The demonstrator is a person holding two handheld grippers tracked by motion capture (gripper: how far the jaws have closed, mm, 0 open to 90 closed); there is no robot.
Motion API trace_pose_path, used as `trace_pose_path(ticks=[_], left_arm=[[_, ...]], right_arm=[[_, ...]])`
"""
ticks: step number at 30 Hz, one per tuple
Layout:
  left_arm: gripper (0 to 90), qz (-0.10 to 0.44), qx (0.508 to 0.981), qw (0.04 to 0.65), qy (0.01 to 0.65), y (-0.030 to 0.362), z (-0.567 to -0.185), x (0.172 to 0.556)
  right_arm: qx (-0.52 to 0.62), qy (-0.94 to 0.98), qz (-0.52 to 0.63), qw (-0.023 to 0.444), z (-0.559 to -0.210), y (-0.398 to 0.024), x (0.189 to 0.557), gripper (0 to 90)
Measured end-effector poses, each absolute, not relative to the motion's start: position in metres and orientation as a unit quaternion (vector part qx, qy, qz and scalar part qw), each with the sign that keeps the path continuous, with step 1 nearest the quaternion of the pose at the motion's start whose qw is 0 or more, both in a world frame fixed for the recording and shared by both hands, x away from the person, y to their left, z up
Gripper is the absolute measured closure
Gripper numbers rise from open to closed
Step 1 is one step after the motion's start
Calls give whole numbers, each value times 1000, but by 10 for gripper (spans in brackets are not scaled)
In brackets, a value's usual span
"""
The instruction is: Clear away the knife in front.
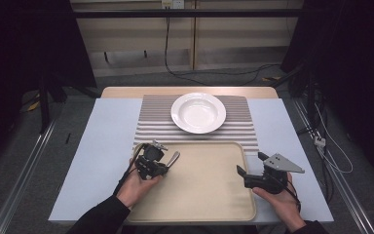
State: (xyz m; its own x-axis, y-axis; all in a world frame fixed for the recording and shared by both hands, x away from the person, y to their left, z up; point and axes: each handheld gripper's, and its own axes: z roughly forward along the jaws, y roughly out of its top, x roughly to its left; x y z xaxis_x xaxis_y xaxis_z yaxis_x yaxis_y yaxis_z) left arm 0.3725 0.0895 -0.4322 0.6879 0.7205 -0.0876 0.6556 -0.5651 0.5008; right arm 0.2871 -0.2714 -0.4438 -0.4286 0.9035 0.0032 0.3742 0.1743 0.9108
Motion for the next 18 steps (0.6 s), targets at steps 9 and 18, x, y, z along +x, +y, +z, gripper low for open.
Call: trace_pose_path(ticks=[9,18], left_arm=[[786,43,877,281,387,103,-434,373],[379,84,874,315,361,104,-432,376]], right_arm=[[450,711,460,284,-444,-272,288,96],[450,710,461,284,-444,-272,288,96]])
